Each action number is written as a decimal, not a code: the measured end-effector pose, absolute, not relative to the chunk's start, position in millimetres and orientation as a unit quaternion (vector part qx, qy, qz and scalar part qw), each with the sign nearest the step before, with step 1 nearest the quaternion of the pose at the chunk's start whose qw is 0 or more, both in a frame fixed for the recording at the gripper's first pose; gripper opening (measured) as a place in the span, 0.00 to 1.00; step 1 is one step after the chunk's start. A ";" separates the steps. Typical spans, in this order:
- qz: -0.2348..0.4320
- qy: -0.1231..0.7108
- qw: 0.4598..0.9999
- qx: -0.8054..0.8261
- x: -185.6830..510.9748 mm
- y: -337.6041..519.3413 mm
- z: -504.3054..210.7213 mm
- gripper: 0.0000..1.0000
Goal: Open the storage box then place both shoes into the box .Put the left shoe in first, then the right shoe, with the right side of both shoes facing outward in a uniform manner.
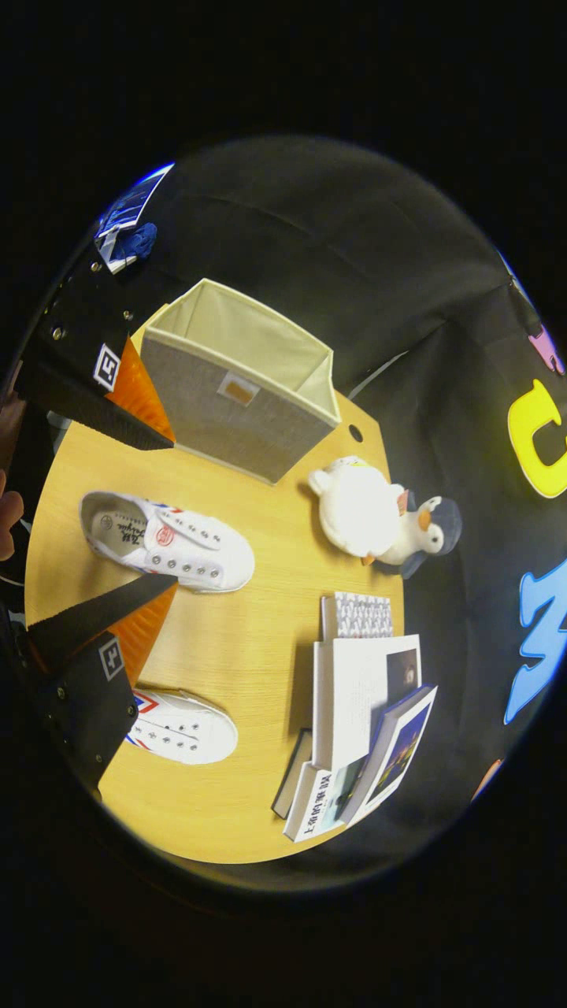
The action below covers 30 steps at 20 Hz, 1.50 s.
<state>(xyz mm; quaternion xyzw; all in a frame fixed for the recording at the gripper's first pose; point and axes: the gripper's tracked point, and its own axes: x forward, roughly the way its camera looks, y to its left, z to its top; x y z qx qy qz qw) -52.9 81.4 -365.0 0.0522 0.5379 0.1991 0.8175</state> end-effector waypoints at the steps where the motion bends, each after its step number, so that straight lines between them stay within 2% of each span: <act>1: 0.199 0.548 0.811 0.045 -59.3 76.3 -373.4 0.97; 7: 0.191 0.596 0.780 -0.009 -71.2 58.1 -422.7 0.97; 14: 0.170 0.629 0.758 -0.037 -52.7 61.5 -469.9 0.97; 16: 0.175 0.638 0.749 -0.033 -58.7 66.5 -475.1 0.86; 17: 0.180 0.641 0.746 -0.031 -61.4 70.7 -475.8 0.66; 19: 0.155 0.641 0.750 -0.038 -61.6 66.5 -477.5 0.15; 20: 0.148 0.642 0.752 -0.035 -61.0 67.2 -477.3 0.13; 21: 0.145 0.643 0.752 -0.029 -61.1 65.7 -477.6 0.02; 30: 0.158 0.669 0.722 0.076 -66.5 71.2 -458.0 0.02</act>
